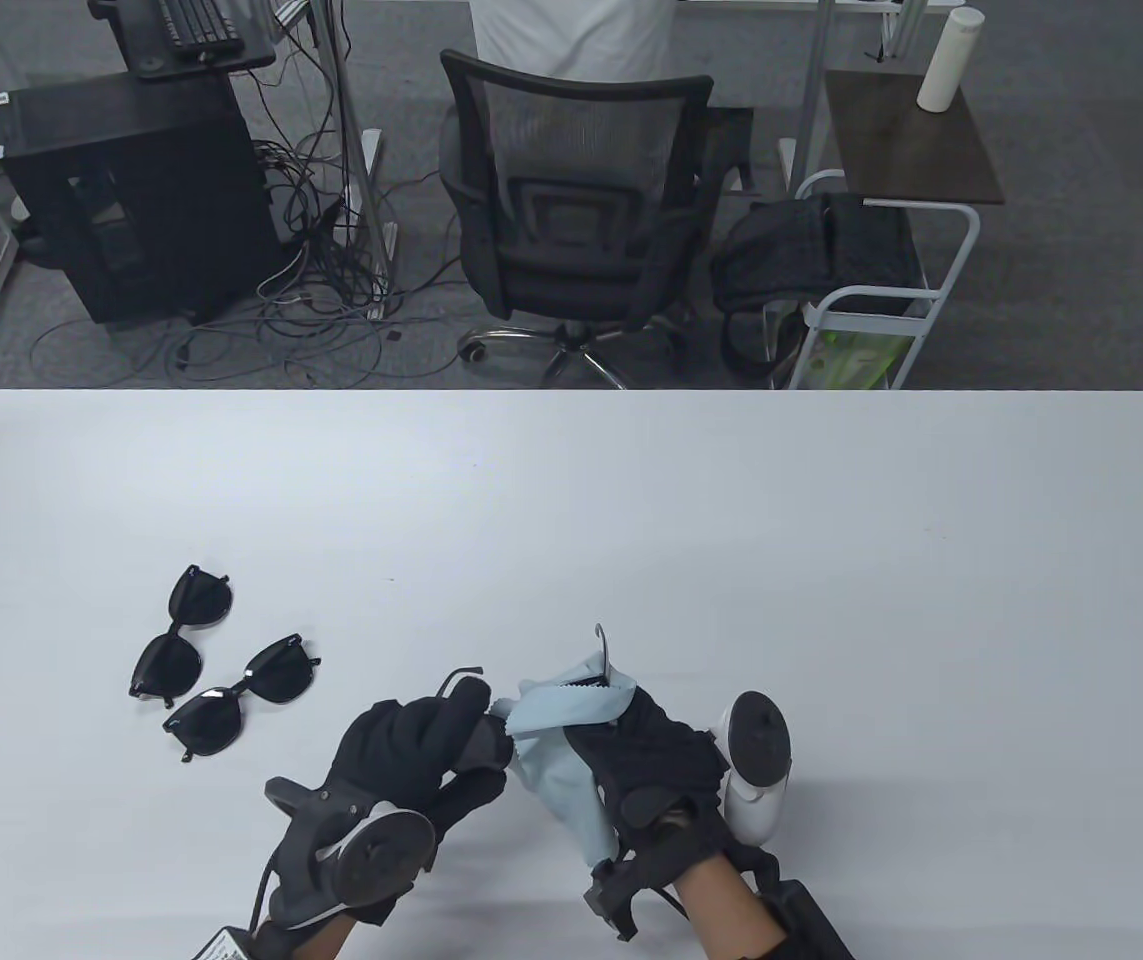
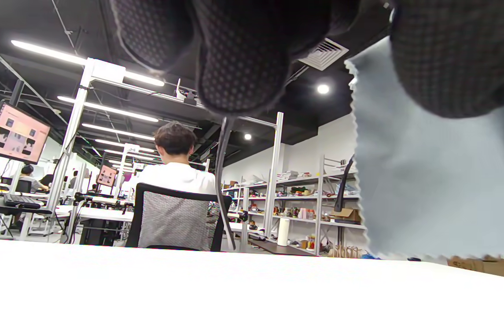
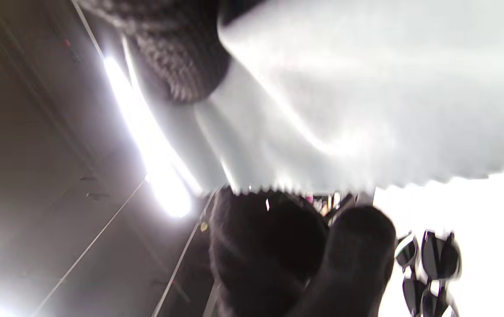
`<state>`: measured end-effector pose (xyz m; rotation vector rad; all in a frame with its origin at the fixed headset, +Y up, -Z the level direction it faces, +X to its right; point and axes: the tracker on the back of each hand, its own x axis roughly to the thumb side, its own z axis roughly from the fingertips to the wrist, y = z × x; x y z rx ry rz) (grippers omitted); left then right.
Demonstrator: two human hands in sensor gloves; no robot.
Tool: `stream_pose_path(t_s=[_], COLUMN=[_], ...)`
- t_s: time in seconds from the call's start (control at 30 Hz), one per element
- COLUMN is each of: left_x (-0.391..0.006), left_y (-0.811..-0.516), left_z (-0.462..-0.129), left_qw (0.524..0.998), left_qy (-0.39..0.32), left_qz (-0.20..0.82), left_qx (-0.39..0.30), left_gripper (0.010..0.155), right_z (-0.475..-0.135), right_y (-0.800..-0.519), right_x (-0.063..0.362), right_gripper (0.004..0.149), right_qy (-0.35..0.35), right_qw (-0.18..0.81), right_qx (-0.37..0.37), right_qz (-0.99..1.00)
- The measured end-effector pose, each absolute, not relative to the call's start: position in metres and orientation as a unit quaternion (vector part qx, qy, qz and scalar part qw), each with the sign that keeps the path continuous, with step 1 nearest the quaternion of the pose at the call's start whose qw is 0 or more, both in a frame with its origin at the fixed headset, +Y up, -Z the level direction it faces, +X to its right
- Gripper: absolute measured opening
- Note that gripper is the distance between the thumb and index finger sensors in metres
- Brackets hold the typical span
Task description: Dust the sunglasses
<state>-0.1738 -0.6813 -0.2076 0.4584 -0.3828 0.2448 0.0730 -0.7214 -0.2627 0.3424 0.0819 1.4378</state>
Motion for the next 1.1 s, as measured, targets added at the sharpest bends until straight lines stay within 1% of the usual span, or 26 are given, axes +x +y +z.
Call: stream_pose_path(t_s=[0.13, 0.37, 0.47, 0.63, 0.73, 0.83, 0.9, 1.0, 1.03, 1.1], left_x=[-0.166, -0.163, -0.16, -0.164, -0.166, -0.168, -0.17, -0.174, -0.174, -0.171], left_y=[-0.682, -0.683, -0.683, -0.683, -0.682, -0.682, -0.681, -0.68, -0.68, -0.681], left_z=[-0.202, -0.201, -0.2, -0.202, -0.203, -0.204, -0.206, -0.207, -0.207, -0.206], left_qw=[0.944, 0.944, 0.943, 0.946, 0.947, 0.947, 0.948, 0.949, 0.949, 0.948], left_qy=[-0.199, -0.209, -0.209, -0.199, -0.196, -0.192, -0.187, -0.183, -0.184, -0.187], left_qz=[0.119, 0.125, 0.132, 0.14, 0.138, 0.139, 0.135, 0.128, 0.127, 0.121], left_qx=[0.233, 0.223, 0.221, 0.215, 0.215, 0.216, 0.219, 0.223, 0.224, 0.227], left_gripper=[0.092, 0.092, 0.092, 0.092, 0.092, 0.092, 0.092, 0.092, 0.092, 0.092], right_z=[-0.258, -0.258, -0.259, -0.259, -0.261, -0.265, -0.269, -0.274, -0.274, -0.272], right_y=[-0.714, -0.718, -0.72, -0.72, -0.719, -0.721, -0.721, -0.721, -0.72, -0.721], right_x=[0.079, 0.084, 0.084, 0.084, 0.082, 0.079, 0.076, 0.075, 0.076, 0.078], right_gripper=[0.044, 0.039, 0.037, 0.04, 0.041, 0.042, 0.042, 0.045, 0.045, 0.044], right_qy=[-0.006, -0.031, -0.013, -0.017, -0.006, 0.026, 0.065, 0.124, 0.124, 0.086], right_qw=[0.709, 0.689, 0.713, 0.708, 0.705, 0.728, 0.747, 0.745, 0.742, 0.723], right_qx=[0.153, 0.129, 0.119, 0.127, 0.137, 0.153, 0.172, 0.208, 0.214, 0.185], right_qz=[0.689, 0.712, 0.691, 0.695, 0.696, 0.668, 0.639, 0.621, 0.623, 0.66])
